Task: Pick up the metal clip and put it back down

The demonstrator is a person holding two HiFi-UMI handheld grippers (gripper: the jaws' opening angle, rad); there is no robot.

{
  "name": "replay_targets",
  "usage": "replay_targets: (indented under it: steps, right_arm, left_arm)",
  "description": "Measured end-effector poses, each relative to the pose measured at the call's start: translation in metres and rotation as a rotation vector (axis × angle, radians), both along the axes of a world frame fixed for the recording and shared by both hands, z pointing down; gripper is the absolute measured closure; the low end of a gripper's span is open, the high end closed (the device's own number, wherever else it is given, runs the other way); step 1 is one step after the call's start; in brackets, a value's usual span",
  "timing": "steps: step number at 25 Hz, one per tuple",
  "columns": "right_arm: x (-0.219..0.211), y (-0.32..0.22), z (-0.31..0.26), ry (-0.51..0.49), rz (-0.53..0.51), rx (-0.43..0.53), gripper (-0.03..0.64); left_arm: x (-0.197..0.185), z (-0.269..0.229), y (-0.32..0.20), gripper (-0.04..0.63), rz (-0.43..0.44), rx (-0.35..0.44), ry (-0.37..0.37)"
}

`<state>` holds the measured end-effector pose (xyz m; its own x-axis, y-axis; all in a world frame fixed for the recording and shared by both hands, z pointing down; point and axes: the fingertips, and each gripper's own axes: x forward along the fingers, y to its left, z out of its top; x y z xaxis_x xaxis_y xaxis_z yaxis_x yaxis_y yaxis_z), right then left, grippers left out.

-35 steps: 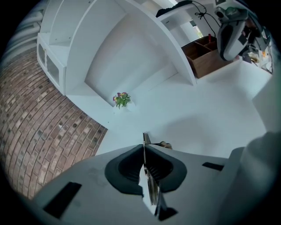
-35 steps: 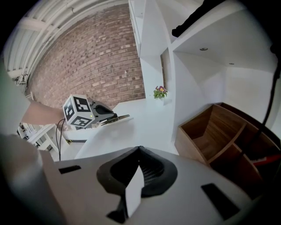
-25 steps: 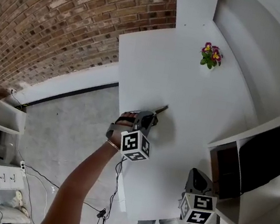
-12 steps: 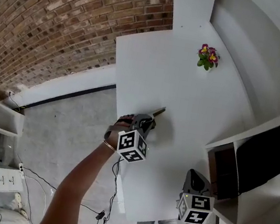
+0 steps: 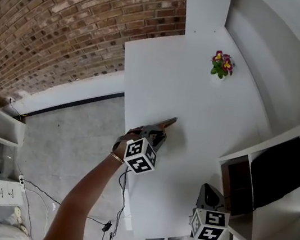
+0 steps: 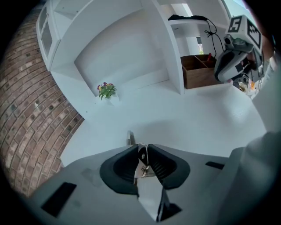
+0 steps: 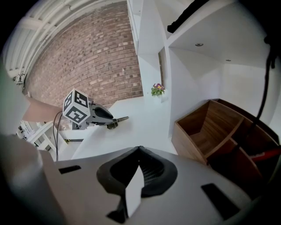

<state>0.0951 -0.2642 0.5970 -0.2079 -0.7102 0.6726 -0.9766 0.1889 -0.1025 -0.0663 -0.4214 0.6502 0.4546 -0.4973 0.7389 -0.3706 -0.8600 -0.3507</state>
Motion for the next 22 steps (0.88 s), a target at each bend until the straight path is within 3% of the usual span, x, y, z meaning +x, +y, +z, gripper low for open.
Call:
replay_targets:
  steps: [8, 22]
  right_arm:
    - [0.001, 0.001, -0.003, 0.002, 0.004, 0.006, 0.615]
    - [-0.006, -0.001, -0.012, 0.001, -0.002, 0.018, 0.615]
  left_arm:
    - [-0.001, 0.000, 0.000, 0.466, -0.012, -0.053, 0.063]
    - [-0.020, -0.048, 0.011, 0.459, -0.127, -0.032, 0.334]
